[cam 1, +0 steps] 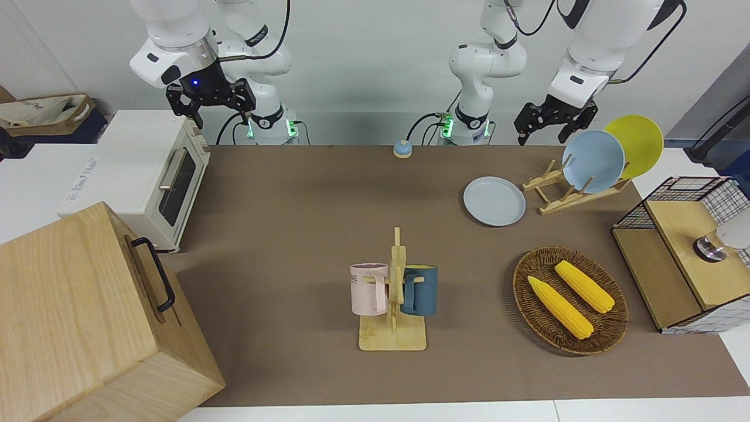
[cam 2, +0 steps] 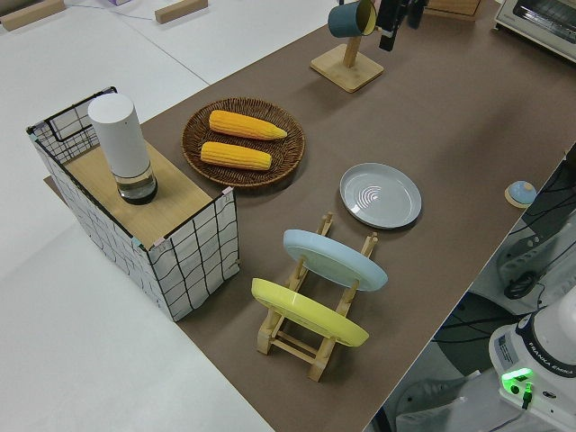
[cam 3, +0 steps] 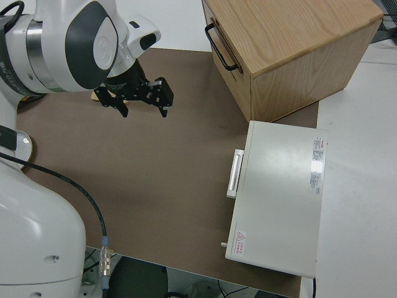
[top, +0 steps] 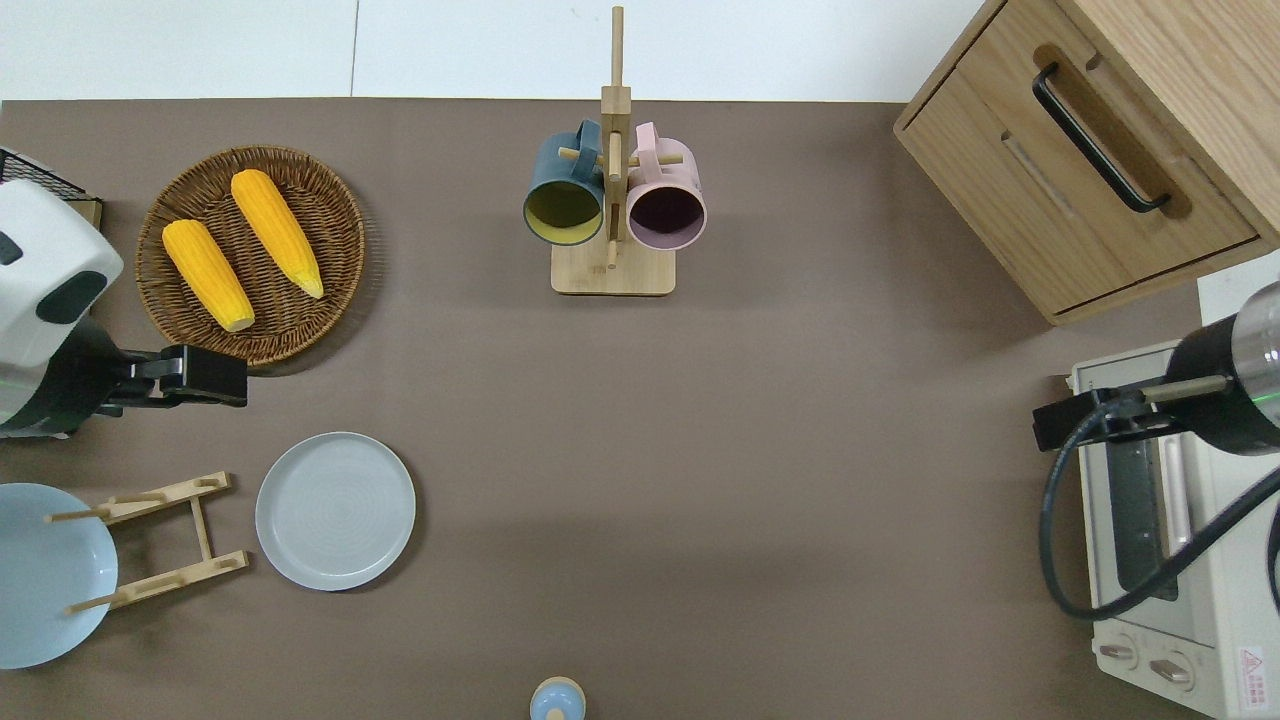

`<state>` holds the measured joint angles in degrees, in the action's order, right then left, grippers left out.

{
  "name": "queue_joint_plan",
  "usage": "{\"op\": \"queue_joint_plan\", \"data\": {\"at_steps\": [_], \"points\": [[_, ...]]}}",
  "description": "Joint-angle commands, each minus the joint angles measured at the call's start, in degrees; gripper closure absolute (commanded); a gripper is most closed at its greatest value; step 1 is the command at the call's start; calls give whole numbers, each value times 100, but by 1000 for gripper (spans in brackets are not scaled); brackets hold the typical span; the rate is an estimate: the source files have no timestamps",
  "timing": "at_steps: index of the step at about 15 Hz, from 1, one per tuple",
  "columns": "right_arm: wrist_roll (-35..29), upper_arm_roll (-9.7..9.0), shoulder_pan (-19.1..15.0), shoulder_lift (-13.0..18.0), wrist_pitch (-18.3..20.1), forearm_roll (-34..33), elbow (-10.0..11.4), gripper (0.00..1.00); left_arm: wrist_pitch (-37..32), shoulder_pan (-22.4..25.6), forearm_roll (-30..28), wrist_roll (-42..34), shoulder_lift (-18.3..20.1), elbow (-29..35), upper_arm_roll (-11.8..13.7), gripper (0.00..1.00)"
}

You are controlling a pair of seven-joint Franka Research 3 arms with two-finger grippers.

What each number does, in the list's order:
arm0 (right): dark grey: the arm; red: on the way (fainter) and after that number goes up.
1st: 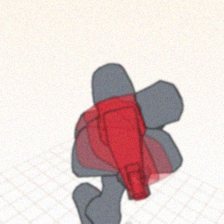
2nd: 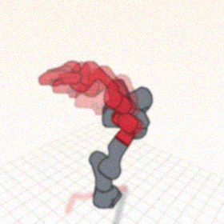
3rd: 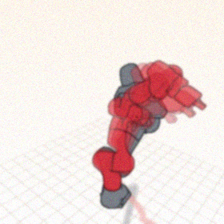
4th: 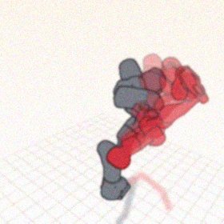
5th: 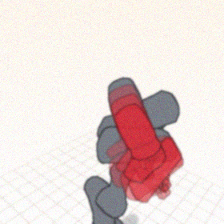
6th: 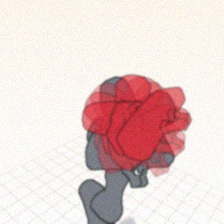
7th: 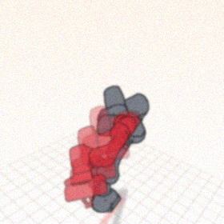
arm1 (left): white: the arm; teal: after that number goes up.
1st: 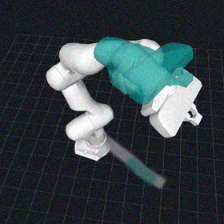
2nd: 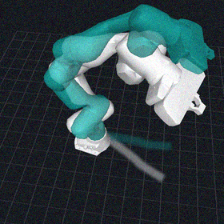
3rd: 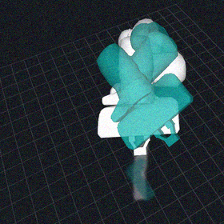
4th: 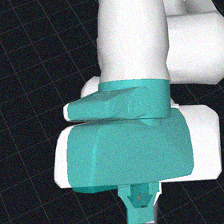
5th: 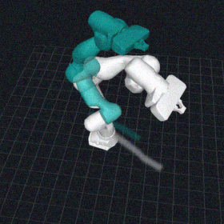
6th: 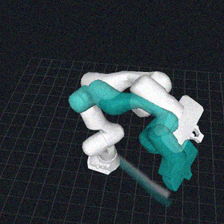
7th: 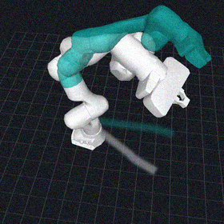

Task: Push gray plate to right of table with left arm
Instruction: 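Lower the left gripper to the edge of the gray plate nearest it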

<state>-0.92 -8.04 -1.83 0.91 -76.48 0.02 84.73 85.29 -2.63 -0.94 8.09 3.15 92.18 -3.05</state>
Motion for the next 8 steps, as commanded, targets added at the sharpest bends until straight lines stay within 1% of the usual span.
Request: {"op": "queue_joint_plan", "data": {"at_steps": [1, 3, 5, 6, 7, 8], "points": [[-66, -92, -116, 14, 89, 25, -53, 17, 628, 9, 6, -132, 826, 1308, 59, 0], [-66, -92, -107, 14, 89, 25, -53, 17, 962, 87, 6, -342, 1099, 1854, 147, 0], [-66, -92, -107, 14, 89, 25, -53, 17, 1270, 105, 6, -710, 1232, 2302, 331, 0], [-66, -92, -107, 14, 89, 25, -53, 17, 1550, 96, 6, -878, 1398, 2731, 523, 0], [-66, -92, -107, 14, 89, 25, -53, 17, 1883, 105, 15, -914, 1599, 3187, 551, 0], [-66, -92, -107, 14, 89, 25, -53, 17, 2208, 105, 154, -932, 1758, 3610, 560, 0]]}}
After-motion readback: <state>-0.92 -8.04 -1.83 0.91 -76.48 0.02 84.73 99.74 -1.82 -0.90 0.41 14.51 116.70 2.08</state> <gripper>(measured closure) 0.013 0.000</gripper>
